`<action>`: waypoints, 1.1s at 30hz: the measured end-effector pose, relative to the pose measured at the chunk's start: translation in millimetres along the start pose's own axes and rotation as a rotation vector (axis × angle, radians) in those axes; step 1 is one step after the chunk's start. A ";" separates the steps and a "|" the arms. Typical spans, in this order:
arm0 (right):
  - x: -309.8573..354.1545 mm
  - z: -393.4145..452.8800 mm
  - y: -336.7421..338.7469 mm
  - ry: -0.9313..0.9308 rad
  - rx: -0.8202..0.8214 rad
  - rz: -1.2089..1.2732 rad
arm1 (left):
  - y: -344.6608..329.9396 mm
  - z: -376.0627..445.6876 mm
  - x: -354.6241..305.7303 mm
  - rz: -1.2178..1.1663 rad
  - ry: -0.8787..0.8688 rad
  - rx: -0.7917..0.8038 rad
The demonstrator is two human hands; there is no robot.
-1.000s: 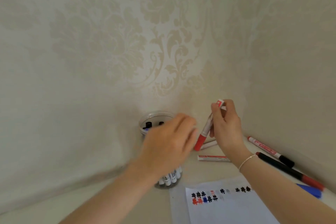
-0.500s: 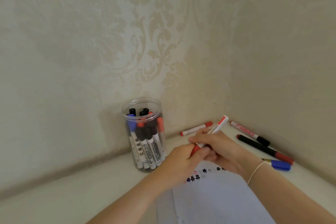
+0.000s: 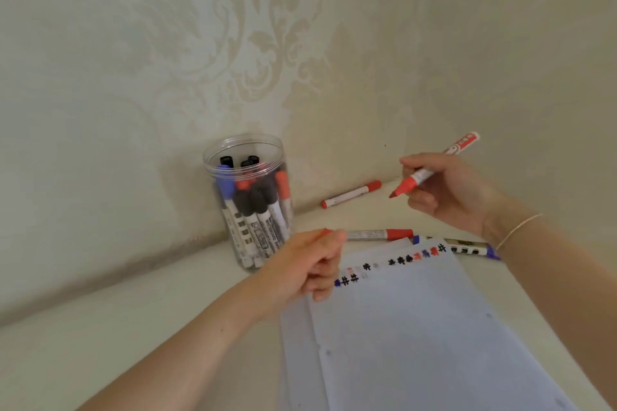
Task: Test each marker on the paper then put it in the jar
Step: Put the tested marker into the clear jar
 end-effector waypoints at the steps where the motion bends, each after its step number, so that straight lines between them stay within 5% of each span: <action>1: -6.1 0.0 4.8 -0.028 -0.028 -0.073 | 8.3 -0.2 4.1 0.180 -0.009 -0.089; 4: -37.8 0.9 1.9 -0.072 -0.114 -0.133 | 15.2 6.1 7.8 0.584 -0.032 -0.219; 9: -79.5 -8.1 13.1 -0.013 -0.366 -0.091 | 12.4 18.3 17.7 0.906 0.011 -0.212; 15: -78.3 -14.6 12.5 0.143 -0.381 -0.170 | 11.7 17.9 18.8 0.929 -0.029 -0.243; 20: -79.1 -13.8 9.4 0.114 -0.316 -0.242 | 11.6 17.1 21.4 0.940 -0.015 -0.244; 26: -78.7 -19.0 13.6 0.053 -0.483 -0.655 | 13.1 16.7 24.2 0.954 0.025 -0.249; 33: -78.5 -17.0 10.4 0.028 -0.476 -0.791 | 10.7 17.2 23.0 0.964 0.024 -0.242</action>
Point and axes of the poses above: each hand's wrist, its own z-axis towards the middle knuckle, its own y-axis out of the back of the hand, x = y × z, the point moved 9 cm from there along z, towards the middle knuckle, and after that the axes turned 11 degrees about x, right-handed, at the moved point
